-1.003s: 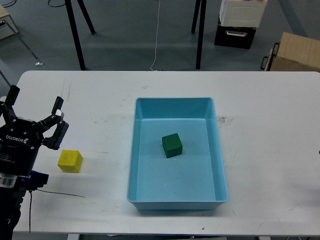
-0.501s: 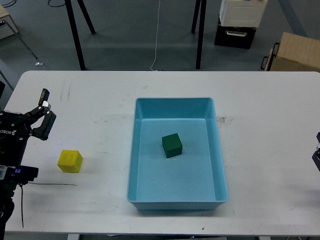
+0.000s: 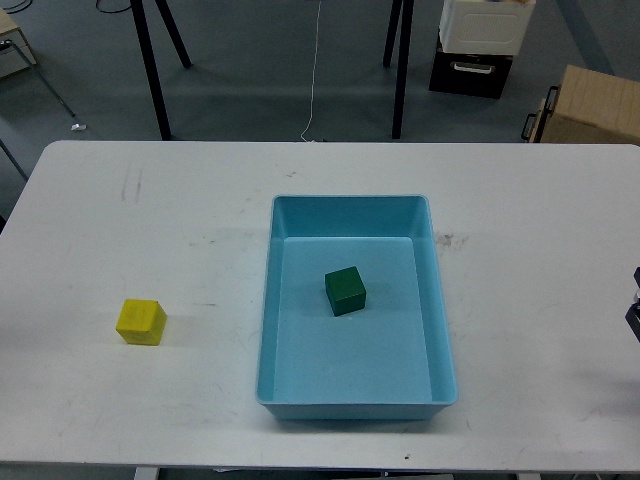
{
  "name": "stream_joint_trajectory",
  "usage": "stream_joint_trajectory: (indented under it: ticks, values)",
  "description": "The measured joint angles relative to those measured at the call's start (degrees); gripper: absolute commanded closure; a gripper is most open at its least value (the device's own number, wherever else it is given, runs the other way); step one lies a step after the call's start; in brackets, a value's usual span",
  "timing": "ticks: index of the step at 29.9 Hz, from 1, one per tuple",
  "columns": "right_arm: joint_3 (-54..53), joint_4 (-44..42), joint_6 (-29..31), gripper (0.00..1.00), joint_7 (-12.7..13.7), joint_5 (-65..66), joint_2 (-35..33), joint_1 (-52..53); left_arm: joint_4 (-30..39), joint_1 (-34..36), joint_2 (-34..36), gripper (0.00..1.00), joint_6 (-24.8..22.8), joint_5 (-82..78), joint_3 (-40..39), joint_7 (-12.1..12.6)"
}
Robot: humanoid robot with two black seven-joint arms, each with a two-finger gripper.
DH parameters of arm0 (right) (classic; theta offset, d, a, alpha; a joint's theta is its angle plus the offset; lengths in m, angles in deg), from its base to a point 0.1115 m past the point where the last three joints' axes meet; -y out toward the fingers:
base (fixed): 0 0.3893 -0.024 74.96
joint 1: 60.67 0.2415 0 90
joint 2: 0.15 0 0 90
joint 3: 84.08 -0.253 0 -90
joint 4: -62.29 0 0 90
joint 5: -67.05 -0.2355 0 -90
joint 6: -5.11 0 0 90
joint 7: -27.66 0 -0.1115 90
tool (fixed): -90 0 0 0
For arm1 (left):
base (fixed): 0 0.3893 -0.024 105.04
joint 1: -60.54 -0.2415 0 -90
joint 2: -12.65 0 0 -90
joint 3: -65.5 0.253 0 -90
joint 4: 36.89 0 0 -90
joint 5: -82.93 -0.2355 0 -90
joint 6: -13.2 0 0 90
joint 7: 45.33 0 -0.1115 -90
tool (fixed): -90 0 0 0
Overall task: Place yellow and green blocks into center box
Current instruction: 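Raise the left gripper and move it above the yellow cube, then lower the left gripper and close it on the yellow cube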
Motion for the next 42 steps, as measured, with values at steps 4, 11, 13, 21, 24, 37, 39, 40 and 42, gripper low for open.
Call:
stream_joint_trajectory:
  ticks: [4,11,13,21,24,37,39,40,42]
  values:
    - [-0.35,0.00,0.18,0.00,-0.07,-0.10,0.03,-0.01,-0.24,7.11,8.37,0.00,-0.10,-6.48,5.97,0.07]
    - [-0.48,0.11,0.47,0.00,-0.09,-0.21,0.04,0.00,-2.05,34.21,14.00,0.00,-0.12,-18.56,36.54,0.09]
    - [-0.53,0.12,0.49,0.00,-0.09,-0.24,0.04,0.00,-2.95,42.97,14.77,0.00,-0.13,-21.22,47.72,0.19]
    - [-0.08,-0.24,1.44,0.00,-0.02,-0.26,0.04,0.00,-3.45,72.64,14.62,0.00,-0.09,-31.20,86.79,2.52]
    - [0.57,-0.39,1.70,0.00,0.01,-0.22,0.04,-0.12,-0.81,80.28,13.83,0.00,-0.08,-36.04,99.17,3.39]
    - [2.35,-2.95,3.63,0.00,-0.07,-0.17,0.04,-0.42,9.88,80.35,15.75,0.00,-0.07,-62.26,125.54,3.34]
    - [2.37,-3.74,3.95,0.00,-0.08,-0.17,0.04,-0.39,9.57,77.16,16.06,0.00,-0.07,-63.41,125.07,3.33]
    - [2.39,-4.04,4.10,0.00,-0.08,-0.17,0.04,-0.39,9.16,75.10,16.16,0.00,-0.07,-64.13,124.68,3.31]
    - [2.43,-4.34,4.36,0.00,-0.09,-0.12,0.04,-0.38,7.70,70.27,16.18,0.00,-0.08,-65.94,122.73,3.27]
